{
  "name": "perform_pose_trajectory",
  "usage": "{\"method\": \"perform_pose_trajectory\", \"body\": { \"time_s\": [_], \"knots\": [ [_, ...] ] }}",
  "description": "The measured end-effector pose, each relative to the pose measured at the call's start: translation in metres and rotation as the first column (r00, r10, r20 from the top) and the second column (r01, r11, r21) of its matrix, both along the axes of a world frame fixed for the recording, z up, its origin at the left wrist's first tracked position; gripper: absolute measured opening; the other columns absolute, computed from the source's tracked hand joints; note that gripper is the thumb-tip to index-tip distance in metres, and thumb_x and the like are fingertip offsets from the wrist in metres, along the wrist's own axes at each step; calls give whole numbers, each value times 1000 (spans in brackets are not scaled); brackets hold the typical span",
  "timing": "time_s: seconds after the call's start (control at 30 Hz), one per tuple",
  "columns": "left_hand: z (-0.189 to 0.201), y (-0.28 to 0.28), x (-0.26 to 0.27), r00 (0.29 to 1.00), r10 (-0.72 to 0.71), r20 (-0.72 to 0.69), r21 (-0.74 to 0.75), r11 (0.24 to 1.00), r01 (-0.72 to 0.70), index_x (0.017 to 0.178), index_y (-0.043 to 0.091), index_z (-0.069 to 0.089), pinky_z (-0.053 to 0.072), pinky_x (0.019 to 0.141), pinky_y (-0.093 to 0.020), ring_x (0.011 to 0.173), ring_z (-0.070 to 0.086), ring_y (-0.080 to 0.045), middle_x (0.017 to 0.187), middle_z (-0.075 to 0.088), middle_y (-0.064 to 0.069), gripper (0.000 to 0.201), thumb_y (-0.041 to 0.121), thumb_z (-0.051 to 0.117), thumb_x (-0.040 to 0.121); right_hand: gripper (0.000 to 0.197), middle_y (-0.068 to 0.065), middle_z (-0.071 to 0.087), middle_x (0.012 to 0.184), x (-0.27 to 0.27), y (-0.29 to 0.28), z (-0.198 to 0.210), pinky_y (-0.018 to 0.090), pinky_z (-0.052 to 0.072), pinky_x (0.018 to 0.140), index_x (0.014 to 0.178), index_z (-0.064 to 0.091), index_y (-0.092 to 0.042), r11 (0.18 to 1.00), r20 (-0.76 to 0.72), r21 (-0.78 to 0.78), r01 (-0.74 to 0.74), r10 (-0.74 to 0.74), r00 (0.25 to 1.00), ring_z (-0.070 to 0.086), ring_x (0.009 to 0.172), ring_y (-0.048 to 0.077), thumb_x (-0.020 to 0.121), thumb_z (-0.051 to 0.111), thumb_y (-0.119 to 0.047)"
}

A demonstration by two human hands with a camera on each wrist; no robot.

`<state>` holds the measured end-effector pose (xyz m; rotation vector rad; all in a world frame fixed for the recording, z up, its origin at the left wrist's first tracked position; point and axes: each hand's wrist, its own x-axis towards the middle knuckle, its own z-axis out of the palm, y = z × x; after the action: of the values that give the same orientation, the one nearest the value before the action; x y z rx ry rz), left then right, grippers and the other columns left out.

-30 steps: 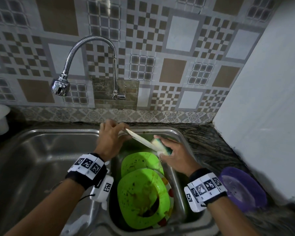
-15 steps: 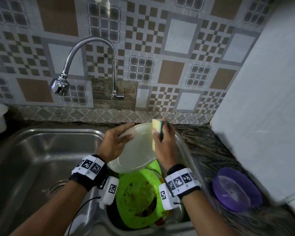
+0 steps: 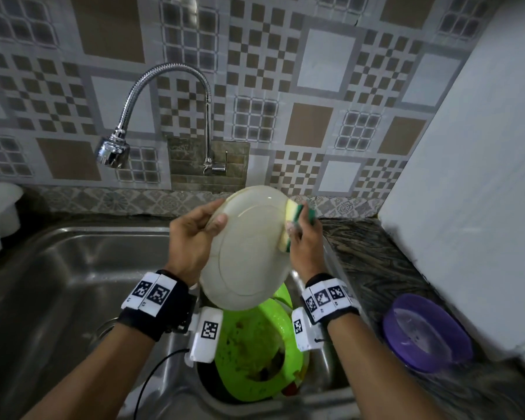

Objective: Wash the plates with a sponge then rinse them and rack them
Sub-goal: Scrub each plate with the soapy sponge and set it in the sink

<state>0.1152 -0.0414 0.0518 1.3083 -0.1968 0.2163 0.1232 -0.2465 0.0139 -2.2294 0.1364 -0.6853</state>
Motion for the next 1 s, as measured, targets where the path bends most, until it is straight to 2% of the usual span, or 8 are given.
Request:
{"method": "perform_pose_trajectory", "body": {
  "time_s": [0.1,0.2,0.3,0.37,0.47,0.63,0.9,1.0],
  "knots": [
    [-2,-3,1,997,57,-46,-93,994,-61,119,2,61,57,85,-33,85,68,-7,91,74,11,31,2,59,88,58,19,32,143,-15,10,-13,22,45,91,147,21,-23,998,-52,-60,23,-26,998,48,117,30,96,48,-24],
    [-7,-15,-1,992,72,-104,-105,991,-83,116,1,63,54,88,-40,81,67,-9,84,75,7,29,1,60,87,64,20,28,144,-22,34,-12,-7,27,89,144,17,-23,992,39,3,-125,124,991,33,116,10,92,50,-3],
    [-1,-22,1,987,64,-149,-115,990,-82,114,1,64,54,87,-44,82,67,-16,85,75,2,28,2,62,86,68,22,25,147,-27,55,-6,14,19,112,143,24,-23,971,105,-87,-222,231,967,28,127,13,87,49,7],
    [9,-20,6,988,76,-135,-135,986,-94,114,0,63,57,83,-41,85,67,-19,92,73,-6,29,3,63,85,64,20,21,150,-32,61,1,16,16,114,142,32,-20,932,109,-196,-304,329,938,28,133,18,86,52,6],
    [28,-7,11,995,74,-70,-174,981,-85,111,2,64,56,71,-28,86,67,-15,100,69,-9,26,6,63,86,53,7,33,145,-42,61,6,18,28,113,140,40,-16,821,112,-320,-474,529,841,30,132,2,91,54,-2],
    [39,19,11,995,80,-55,-284,955,-92,112,1,62,55,86,-38,92,63,-20,108,66,-15,28,2,62,85,58,21,31,146,-39,45,3,41,32,111,139,40,-25,783,88,-470,-407,501,861,37,130,34,87,59,-6],
    [26,44,-5,988,87,-127,-338,933,-125,110,3,65,56,80,-39,93,67,-23,110,69,-13,29,1,65,82,53,20,25,147,6,-7,25,46,34,111,143,31,-29,969,67,-205,-140,157,985,33,132,34,96,49,-15],
    [23,50,-7,975,148,-167,-417,885,-206,113,2,64,55,86,-46,91,67,-23,102,72,-7,32,-1,64,82,48,21,29,147,-13,-2,10,18,29,101,144,31,-23,985,8,-122,-120,122,992,40,128,33,98,45,-21]
  ]
}}
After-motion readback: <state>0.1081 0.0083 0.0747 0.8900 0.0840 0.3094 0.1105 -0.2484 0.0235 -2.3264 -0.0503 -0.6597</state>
